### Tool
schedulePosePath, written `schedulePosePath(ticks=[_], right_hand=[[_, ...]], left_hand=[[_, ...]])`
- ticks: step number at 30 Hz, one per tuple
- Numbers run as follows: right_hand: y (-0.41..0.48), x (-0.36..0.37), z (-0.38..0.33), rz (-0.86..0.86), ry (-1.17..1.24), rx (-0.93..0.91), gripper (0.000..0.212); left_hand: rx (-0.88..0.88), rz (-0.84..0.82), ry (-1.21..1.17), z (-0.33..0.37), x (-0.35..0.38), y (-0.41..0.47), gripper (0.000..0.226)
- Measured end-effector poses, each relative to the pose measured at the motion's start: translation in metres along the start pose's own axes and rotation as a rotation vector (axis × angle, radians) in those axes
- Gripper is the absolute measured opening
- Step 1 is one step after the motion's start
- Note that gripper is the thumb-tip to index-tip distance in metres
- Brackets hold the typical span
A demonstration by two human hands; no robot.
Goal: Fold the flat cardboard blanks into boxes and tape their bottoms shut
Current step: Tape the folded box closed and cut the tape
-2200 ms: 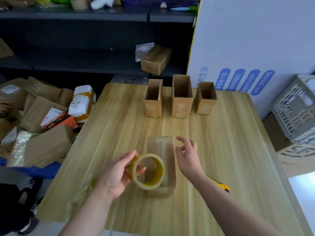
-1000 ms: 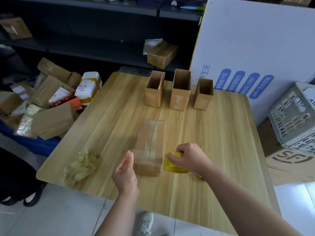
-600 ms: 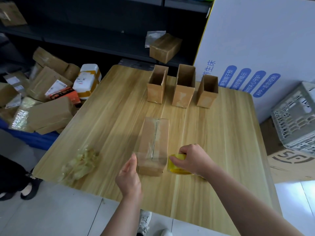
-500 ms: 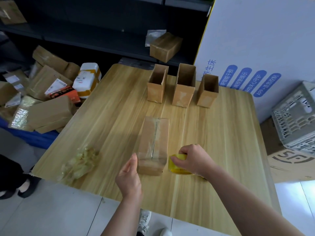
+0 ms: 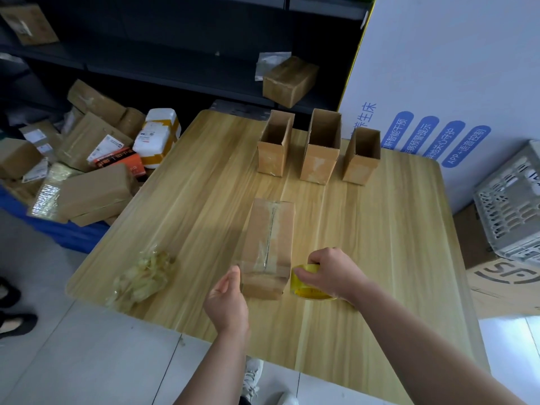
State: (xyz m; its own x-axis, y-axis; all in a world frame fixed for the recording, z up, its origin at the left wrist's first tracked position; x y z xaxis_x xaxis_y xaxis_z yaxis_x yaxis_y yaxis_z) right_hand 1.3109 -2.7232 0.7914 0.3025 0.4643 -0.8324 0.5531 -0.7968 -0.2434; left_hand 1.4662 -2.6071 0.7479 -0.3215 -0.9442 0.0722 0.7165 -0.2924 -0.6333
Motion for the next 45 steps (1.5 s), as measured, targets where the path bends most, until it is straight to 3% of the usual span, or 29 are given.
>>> schedulePosePath(ticks=[3, 6, 7, 9, 12, 14, 16, 20, 26, 30, 32, 33, 36, 41, 45], right_hand=[[0.0, 0.003, -0.001, -0.011, -0.02, -0.005, 0.051], [0.001, 0.005, -0.002, -0.019, -0.016, -0.002, 0.053], [0.001, 0.006, -0.003, -0.019, -0.015, -0.003, 0.053], [0.002, 0.009, -0.004, -0.01, -0.005, 0.004, 0.052], [0.001, 0.015, -0.005, 0.013, 0.031, 0.042, 0.051], [0.0, 0.02, -0.008, 0.027, 0.057, 0.062, 0.053], [-0.001, 0.024, -0.012, 0.036, 0.085, 0.07, 0.054], [-0.003, 0.029, -0.019, 0.036, 0.178, 0.034, 0.053], [-0.006, 0.035, -0.011, -0.003, 0.179, -0.041, 0.051], [-0.031, 0.047, 0.049, -0.021, 0.179, 0.144, 0.045], [-0.041, 0.05, 0.067, 0.004, 0.241, 0.209, 0.04], [-0.042, 0.053, 0.071, 0.006, 0.266, 0.216, 0.04], [-0.031, 0.057, 0.064, 0.03, 0.317, 0.214, 0.042], [-0.007, 0.039, 0.043, 0.051, 0.354, 0.181, 0.047], [0.005, 0.031, 0.039, 0.069, 0.34, 0.155, 0.053]], left_hand=[[-0.036, -0.042, 0.029, 0.007, -0.001, 0.007, 0.01], [-0.087, -0.091, 0.036, 0.018, -0.009, 0.023, 0.046], [-0.035, -0.087, 0.104, 0.023, -0.011, 0.025, 0.045], [0.205, -0.038, 0.318, 0.033, -0.015, 0.018, 0.03], [0.904, -0.094, 0.721, 0.033, -0.018, 0.004, 0.027], [1.108, -0.198, 0.958, 0.018, -0.015, 0.004, 0.025], [1.049, -0.267, 1.166, 0.006, -0.011, 0.004, 0.038], [1.01, -0.249, 1.488, 0.017, 0.006, 0.013, 0.079], [1.012, -0.215, 1.612, 0.024, 0.004, 0.041, 0.075], [0.789, -0.234, 1.78, 0.016, -0.059, 0.076, 0.108], [0.754, -0.188, 1.645, 0.007, -0.071, 0.08, 0.088], [0.645, -0.201, 1.556, 0.005, -0.063, 0.079, 0.071], [0.554, -0.289, 1.244, 0.012, -0.009, 0.061, 0.043], [0.462, -0.425, 0.937, 0.02, 0.044, 0.032, 0.043], [0.341, -0.505, 0.833, 0.039, 0.057, 0.036, 0.068]])
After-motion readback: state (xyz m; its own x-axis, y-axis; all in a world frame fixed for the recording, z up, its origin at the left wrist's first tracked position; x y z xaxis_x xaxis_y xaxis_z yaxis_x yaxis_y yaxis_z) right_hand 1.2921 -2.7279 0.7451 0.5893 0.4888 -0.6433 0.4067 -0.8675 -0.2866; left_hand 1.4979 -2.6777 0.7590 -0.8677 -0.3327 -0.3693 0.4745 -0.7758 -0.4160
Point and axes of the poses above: each hand's wrist, its own y-axis towards the middle knuckle, its own x-axis out of the palm, z = x × y, the point moved 1 cm from there along y, towards the middle knuckle, and after that the axes turned 5 degrees about -x, right-handed, at the moved point
